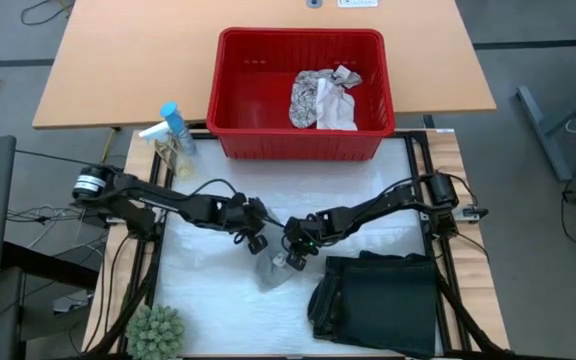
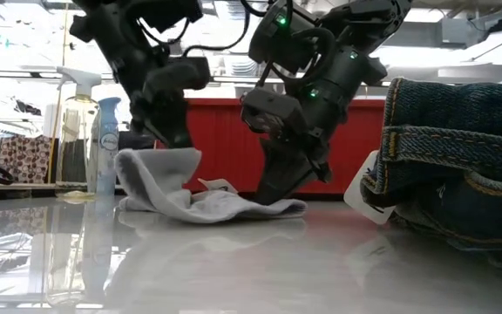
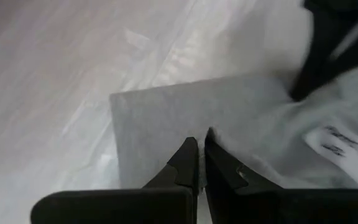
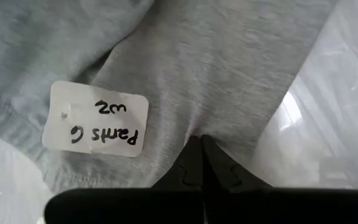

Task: Fold Laundry from Bin
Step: Fold the gray boxer from the red laundry bin

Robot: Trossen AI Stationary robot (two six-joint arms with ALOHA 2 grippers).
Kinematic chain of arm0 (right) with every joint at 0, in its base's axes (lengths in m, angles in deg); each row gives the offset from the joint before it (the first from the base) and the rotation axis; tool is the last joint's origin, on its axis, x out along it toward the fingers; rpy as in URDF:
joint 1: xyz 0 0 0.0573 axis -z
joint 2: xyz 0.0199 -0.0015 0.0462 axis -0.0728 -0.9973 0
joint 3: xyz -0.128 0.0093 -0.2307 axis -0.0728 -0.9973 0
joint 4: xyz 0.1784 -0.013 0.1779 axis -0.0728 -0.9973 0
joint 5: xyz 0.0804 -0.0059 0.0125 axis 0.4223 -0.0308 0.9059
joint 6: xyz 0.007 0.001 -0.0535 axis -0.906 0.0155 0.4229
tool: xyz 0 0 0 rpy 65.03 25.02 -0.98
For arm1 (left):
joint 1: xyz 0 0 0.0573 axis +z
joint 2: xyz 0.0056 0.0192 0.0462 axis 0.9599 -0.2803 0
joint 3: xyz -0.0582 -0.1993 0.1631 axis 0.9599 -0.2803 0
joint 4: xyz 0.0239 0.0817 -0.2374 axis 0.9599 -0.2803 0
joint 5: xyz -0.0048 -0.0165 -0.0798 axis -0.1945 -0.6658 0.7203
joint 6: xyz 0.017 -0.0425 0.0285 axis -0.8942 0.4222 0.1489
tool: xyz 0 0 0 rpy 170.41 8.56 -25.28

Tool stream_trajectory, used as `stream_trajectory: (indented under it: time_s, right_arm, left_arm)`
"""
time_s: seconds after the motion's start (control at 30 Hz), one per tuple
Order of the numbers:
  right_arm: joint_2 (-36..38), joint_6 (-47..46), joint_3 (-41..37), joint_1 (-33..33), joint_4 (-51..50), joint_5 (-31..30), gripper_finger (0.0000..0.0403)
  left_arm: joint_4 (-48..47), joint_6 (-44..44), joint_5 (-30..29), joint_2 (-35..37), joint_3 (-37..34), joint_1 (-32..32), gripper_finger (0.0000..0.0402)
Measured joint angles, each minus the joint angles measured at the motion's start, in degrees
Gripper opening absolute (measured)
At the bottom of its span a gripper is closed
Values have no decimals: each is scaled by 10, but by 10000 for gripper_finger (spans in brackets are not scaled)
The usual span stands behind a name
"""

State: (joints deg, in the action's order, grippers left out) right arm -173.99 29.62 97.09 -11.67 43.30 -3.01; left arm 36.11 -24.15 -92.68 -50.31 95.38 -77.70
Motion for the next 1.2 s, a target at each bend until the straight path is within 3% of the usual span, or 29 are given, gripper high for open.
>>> stream_trajectory:
  time_s: [0.4, 0.8, 1.0, 1.2]
  right_arm:
    - [-3, 13, 0, -11, 2, 5, 15]
    - [-3, 18, 0, -11, 2, 6, 15]
    - [-3, 26, 0, -11, 2, 16, 15]
    - [-3, 26, 0, -11, 2, 17, 15]
  left_arm:
    - [40, 17, -52, -15, 0, 37, 0]
    - [46, 5, 4, -16, 0, 50, 3]
    - [88, -75, 41, -19, 0, 47, 61]
    - [58, -58, 22, -15, 0, 52, 146]
